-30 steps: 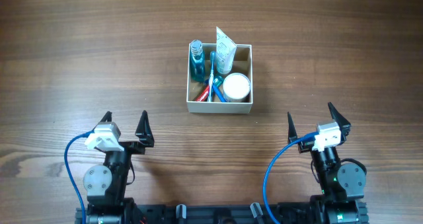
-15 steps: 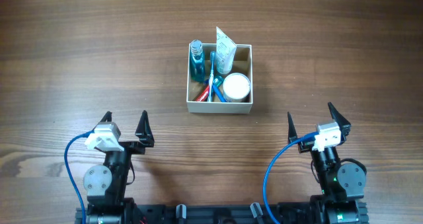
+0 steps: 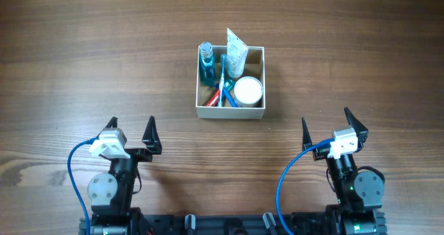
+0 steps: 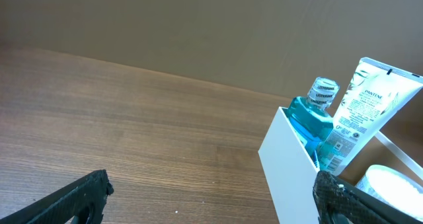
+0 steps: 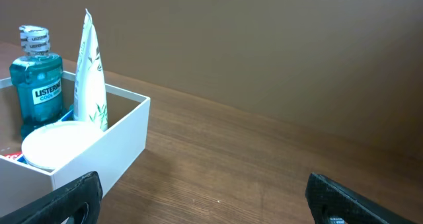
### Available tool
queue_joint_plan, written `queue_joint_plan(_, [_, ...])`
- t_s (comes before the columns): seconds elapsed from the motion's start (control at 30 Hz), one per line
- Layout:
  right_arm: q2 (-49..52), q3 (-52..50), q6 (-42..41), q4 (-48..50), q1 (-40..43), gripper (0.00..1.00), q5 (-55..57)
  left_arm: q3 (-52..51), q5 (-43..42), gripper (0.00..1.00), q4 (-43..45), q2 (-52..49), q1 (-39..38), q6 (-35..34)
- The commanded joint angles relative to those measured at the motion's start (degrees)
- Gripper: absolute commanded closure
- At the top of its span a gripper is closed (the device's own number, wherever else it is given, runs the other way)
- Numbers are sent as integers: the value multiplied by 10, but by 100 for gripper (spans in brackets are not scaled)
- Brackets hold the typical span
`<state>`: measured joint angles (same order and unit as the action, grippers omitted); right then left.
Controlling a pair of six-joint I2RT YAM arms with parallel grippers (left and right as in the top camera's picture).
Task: Pack container
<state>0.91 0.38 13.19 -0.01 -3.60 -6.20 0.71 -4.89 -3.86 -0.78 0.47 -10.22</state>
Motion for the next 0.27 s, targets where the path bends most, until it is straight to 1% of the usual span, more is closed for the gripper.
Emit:
queue_joint_plan(0.0, [-1, 0, 3, 2, -1, 0, 6, -4, -15, 0, 0, 6, -3, -7])
queue_joint_plan(0.23, [-1, 0, 3, 2, -1, 0, 6, -4, -15, 0, 0, 6, -3, -7])
